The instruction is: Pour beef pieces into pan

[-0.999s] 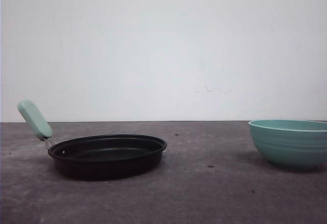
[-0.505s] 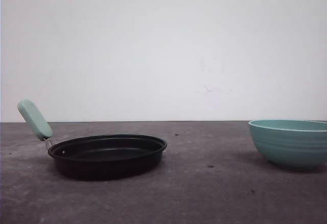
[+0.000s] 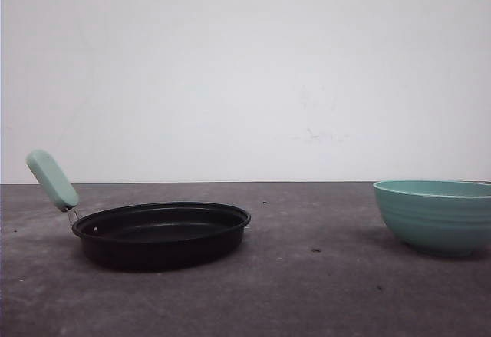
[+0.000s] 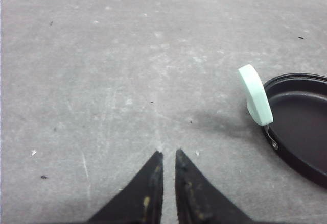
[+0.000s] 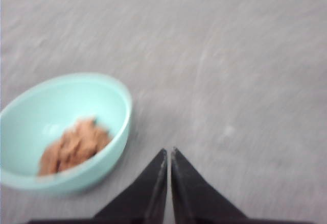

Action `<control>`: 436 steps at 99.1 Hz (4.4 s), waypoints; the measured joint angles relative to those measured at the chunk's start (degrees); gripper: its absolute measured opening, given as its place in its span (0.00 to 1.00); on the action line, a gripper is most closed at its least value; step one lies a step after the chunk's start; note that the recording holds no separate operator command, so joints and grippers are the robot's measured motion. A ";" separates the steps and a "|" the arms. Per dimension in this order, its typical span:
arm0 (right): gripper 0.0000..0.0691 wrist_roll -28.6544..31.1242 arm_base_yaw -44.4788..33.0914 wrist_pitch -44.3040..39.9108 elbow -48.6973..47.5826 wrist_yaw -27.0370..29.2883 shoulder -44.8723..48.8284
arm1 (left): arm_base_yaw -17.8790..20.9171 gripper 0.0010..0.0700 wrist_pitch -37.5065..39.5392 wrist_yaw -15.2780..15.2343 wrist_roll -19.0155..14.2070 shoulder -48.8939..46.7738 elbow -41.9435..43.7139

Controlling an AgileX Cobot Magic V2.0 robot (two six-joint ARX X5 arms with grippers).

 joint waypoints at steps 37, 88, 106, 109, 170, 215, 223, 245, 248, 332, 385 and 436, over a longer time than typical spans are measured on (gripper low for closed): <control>0.01 -0.02 0.00 5.66 0.00 0.17 0.00 | 0.00 0.01 0.02 0.00 0.00 0.00 0.00; 0.01 -0.02 0.00 7.08 0.00 0.68 0.00 | 0.00 0.01 0.33 0.00 0.00 0.00 -0.09; 0.01 -0.02 0.00 6.99 0.00 0.68 0.00 | 0.00 0.01 0.33 0.00 0.00 0.00 -0.09; 0.01 -0.02 0.00 6.97 0.00 0.68 0.00 | 0.00 0.01 0.35 0.00 0.00 0.00 -0.09; 0.01 0.02 0.00 8.39 0.00 0.50 0.00 | 0.00 0.01 3.50 0.07 -1.20 0.00 -0.83; 0.01 5.31 0.02 15.63 -0.02 -3.08 0.00 | 0.02 0.01 5.62 4.44 -24.11 0.04 -0.39; 0.01 8.09 0.02 17.35 1.33 -5.35 0.02 | 0.02 0.01 5.16 8.13 -24.76 0.96 2.01; 0.01 10.08 0.02 9.94 16.76 -5.55 6.49 | 0.02 0.01 3.10 9.44 -22.77 10.80 17.42; 0.01 10.05 0.02 8.59 19.19 -5.57 8.00 | 0.02 0.01 2.71 9.44 -22.03 12.48 19.43; 0.06 4.92 0.02 -14.40 55.34 -15.52 37.70 | -0.44 0.02 -1.18 16.72 -16.57 40.22 50.93; 0.89 4.63 0.02 -16.98 55.54 -15.93 39.23 | -0.44 0.82 -6.49 16.13 -16.52 40.22 50.93; 0.90 4.02 0.02 -21.29 55.54 -16.00 45.05 | -0.42 0.80 -10.40 10.47 -16.61 42.03 50.93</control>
